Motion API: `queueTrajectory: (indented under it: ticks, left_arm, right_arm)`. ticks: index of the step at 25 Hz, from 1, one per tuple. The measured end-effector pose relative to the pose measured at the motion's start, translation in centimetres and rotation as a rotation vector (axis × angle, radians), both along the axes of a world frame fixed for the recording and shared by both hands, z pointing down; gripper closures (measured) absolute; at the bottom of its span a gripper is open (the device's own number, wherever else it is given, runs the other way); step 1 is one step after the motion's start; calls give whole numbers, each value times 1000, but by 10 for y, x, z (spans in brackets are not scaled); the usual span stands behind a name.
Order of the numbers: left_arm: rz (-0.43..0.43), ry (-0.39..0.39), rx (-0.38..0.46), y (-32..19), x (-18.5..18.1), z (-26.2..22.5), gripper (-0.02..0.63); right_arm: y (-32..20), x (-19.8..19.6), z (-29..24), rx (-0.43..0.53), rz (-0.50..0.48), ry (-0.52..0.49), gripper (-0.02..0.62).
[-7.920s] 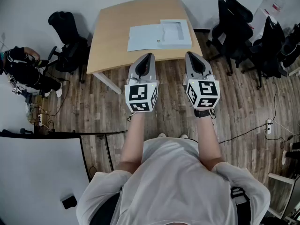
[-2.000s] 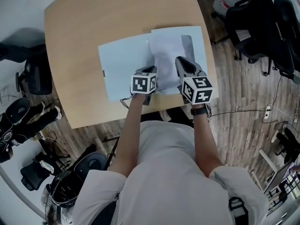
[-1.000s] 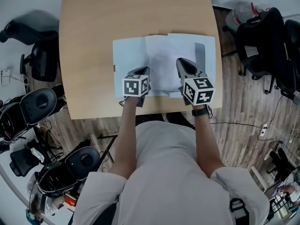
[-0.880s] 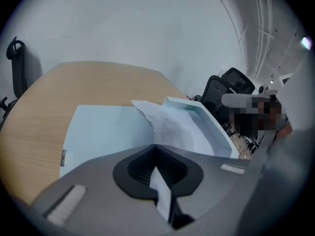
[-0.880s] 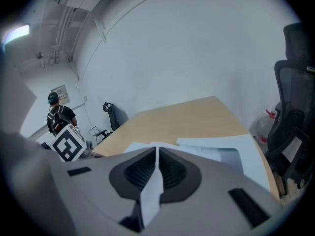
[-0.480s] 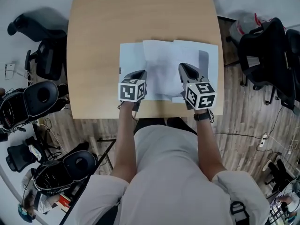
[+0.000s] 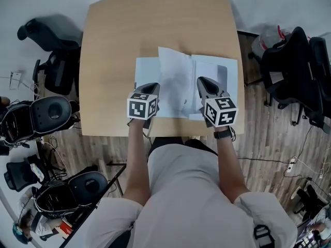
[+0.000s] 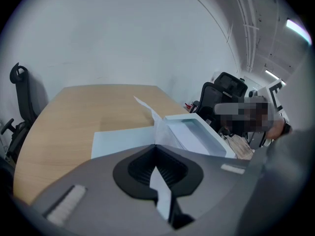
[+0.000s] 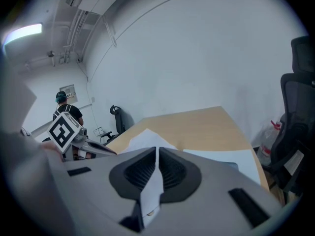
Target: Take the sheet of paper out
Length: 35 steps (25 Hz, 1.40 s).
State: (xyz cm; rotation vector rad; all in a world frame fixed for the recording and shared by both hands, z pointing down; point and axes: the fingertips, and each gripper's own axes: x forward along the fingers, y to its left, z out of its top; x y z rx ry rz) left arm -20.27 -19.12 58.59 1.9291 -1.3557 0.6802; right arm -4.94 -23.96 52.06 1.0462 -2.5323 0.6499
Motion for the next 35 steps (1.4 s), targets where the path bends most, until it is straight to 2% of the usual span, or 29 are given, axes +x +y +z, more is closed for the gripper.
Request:
queueTrajectory:
  ticks: [9,21,28,35]
  left_arm:
    - [-30,-14,121,-4,-4,-47,597]
    - [-103,13,411,-18,17,-148,597]
    - [-168,25,592,-20,30,-214,598]
    - [-254,24,727,-15,37,-263,598]
  right_arm:
    - [6,1,-34,70,4,-28,581]
    - [17,15,-103,205,34,-85,581]
    - [22,30,-163,329,76,-134,581]
    - [33,43,-220,485,114,-137,581]
